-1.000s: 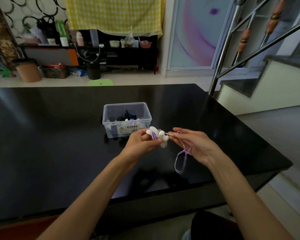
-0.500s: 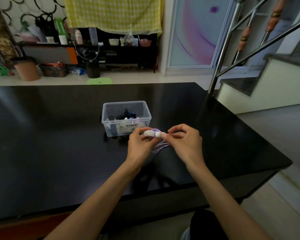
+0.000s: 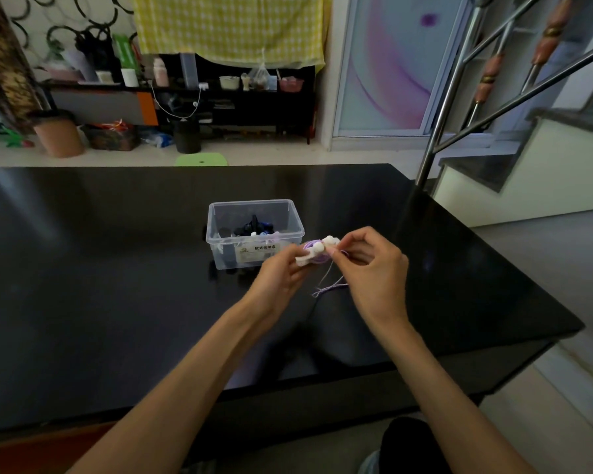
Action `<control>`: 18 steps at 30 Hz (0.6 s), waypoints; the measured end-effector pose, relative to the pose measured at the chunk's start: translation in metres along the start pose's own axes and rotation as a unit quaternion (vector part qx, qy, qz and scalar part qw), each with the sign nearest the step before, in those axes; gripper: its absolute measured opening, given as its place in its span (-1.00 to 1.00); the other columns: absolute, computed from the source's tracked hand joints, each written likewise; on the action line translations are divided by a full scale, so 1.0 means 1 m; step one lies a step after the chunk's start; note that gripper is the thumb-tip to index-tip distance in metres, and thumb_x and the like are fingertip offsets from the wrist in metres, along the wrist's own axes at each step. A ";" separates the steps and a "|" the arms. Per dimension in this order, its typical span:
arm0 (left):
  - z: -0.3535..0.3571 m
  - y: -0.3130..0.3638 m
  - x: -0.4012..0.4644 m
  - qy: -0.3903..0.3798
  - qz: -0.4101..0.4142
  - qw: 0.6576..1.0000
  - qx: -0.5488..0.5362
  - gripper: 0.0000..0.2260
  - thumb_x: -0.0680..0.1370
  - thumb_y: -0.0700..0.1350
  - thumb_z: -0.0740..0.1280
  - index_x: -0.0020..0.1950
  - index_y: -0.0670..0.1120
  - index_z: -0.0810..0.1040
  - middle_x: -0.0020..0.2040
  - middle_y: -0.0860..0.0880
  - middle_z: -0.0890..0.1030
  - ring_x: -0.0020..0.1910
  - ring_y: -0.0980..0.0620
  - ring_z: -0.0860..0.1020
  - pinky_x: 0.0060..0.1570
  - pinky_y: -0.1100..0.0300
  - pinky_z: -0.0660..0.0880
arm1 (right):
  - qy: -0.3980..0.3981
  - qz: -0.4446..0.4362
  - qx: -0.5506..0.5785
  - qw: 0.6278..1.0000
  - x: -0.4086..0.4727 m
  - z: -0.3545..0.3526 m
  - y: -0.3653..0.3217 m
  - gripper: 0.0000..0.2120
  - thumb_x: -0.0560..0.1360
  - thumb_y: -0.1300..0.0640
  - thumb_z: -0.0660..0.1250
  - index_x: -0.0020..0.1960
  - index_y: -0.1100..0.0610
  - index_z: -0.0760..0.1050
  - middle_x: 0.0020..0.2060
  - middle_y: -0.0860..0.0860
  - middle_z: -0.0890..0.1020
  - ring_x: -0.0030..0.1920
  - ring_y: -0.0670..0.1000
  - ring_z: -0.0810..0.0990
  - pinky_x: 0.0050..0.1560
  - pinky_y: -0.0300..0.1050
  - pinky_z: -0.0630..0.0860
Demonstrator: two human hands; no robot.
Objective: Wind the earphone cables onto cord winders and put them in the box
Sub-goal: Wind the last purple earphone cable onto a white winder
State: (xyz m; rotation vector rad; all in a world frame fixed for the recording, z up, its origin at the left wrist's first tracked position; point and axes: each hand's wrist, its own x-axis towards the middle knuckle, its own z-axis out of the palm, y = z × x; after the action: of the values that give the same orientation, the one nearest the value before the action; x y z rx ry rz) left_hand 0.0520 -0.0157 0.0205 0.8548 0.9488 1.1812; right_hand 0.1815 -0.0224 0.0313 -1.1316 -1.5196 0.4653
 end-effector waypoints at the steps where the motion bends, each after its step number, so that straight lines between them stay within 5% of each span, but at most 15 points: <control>1: -0.002 0.003 0.000 -0.012 -0.001 1.000 0.014 -0.81 0.59 -0.17 0.19 0.02 -0.08 0.60 -0.09 0.00 0.70 -0.05 0.13 0.64 0.02 0.37 0.50 | -0.013 0.003 0.013 1.000 0.003 -0.003 0.000 -0.85 0.36 0.28 0.49 -0.15 0.18 0.54 -0.26 -0.19 0.60 -0.18 -0.29 0.63 -0.18 -0.44 0.52; 4: -0.007 0.008 -0.001 -0.053 -0.009 0.996 0.071 -0.81 0.60 -0.05 0.24 0.15 0.05 0.58 0.07 0.06 0.67 0.11 0.12 0.60 0.21 0.22 0.42 | -0.058 0.017 0.060 0.996 0.008 -0.013 0.000 -0.84 0.34 0.30 0.50 -0.14 0.23 0.55 -0.24 -0.13 0.65 -0.18 -0.23 0.66 -0.16 -0.42 0.53; 9: -0.016 0.015 -0.003 -0.087 0.013 0.989 0.117 -0.79 0.54 -0.09 0.30 0.11 0.17 0.58 0.14 0.09 0.62 0.19 0.10 0.53 0.20 0.20 0.46 | -0.077 0.071 0.129 0.986 0.010 -0.022 0.000 -0.83 0.33 0.30 0.50 -0.14 0.19 0.54 -0.22 -0.02 0.69 -0.16 -0.12 0.69 -0.13 -0.34 0.56; 18: -0.016 0.018 -0.007 -0.069 0.120 0.970 0.198 -0.68 0.49 -0.27 0.37 0.24 -0.13 0.55 0.08 -0.03 0.66 -0.02 0.25 0.62 -0.06 0.44 0.49 | -0.070 0.123 0.201 0.969 0.010 -0.023 0.000 -0.82 0.31 0.33 0.49 -0.16 0.22 0.52 -0.29 -0.05 0.70 -0.19 -0.11 0.69 -0.16 -0.37 0.55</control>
State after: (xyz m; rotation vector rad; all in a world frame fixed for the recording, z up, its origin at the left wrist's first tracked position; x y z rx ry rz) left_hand 0.0300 -0.0187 0.0322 1.3859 1.0012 1.1329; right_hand 0.2036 -0.0206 0.0435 -0.9817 -1.3268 0.9953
